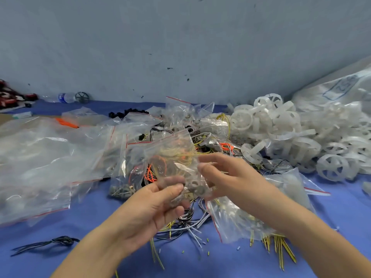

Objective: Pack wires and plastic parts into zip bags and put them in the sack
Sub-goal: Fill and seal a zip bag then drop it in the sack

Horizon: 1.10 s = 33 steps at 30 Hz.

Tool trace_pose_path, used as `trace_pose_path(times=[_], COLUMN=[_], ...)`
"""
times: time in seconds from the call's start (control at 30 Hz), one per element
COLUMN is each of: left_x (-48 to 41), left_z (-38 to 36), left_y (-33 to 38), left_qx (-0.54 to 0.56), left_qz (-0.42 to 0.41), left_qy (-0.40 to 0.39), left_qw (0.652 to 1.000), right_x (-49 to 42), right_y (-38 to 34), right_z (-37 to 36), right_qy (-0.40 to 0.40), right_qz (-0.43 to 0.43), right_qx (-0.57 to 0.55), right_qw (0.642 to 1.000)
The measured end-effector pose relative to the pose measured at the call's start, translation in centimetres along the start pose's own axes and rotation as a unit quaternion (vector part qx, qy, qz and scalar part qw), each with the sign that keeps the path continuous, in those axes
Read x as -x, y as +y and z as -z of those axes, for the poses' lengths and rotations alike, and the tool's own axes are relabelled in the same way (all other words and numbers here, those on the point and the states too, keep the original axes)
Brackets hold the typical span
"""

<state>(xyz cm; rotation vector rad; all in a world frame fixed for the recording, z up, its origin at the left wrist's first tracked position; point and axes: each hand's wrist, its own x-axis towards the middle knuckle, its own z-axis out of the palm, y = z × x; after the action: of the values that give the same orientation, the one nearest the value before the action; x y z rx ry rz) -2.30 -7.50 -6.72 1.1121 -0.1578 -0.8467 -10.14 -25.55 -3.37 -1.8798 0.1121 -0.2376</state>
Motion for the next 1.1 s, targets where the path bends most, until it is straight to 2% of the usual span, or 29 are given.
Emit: trace_pose_path(times=[0.07,0.1,0.2,0.23,0.3,0.43,0.6,0.73,0.9,1.1], left_x=[0.0,0.0,-0.5,-0.7,-1.1,-1.1,-0.9,-1.2,-2.0,-3.2], left_z=[0.1,0.1,0.1,0.1,0.0,-0.5,-1.8,-3.3,-5.2,-6.6], left_y=[0.0,-0.1,-0.6,-0.8,-1.4,-2.2,-2.7,-2.8,-3.2,-4.2], left_qx=[0.04,0.064,0.127,0.137,0.132,0.103,0.008,-0.071,-0.172,-0.179], left_qz=[0.016,0.023,0.031,0.029,0.023,0.02,0.014,-0.004,-0.004,0.017], left_qy=[-0.006,-0.006,0.02,0.035,0.066,0.092,0.062,0.02,-0.088,-0.136], left_qw=[0.999,0.998,0.991,0.99,0.989,0.99,0.998,0.997,0.981,0.974], right_x=[0.3,0.5,1.1,1.4,1.9,2.1,2.2,2.8,3.4,3.5], right_y=[-0.3,-0.4,-0.5,-0.3,-0.1,0.9,1.0,1.0,1.3,1.2], right_z=[0.9,1.3,2.1,1.9,0.9,-0.4,0.5,0.8,-0.2,-1.4], right_qy=[0.025,0.039,0.092,0.106,0.099,0.072,0.127,0.117,0.179,0.239], right_qz=[0.031,0.043,0.022,0.008,-0.012,-0.006,0.026,0.061,0.063,0.064], right_qx=[0.133,0.219,0.461,0.508,0.554,0.603,0.62,0.658,0.6,0.585], right_qw=[0.99,0.974,0.882,0.855,0.826,0.794,0.774,0.741,0.777,0.773])
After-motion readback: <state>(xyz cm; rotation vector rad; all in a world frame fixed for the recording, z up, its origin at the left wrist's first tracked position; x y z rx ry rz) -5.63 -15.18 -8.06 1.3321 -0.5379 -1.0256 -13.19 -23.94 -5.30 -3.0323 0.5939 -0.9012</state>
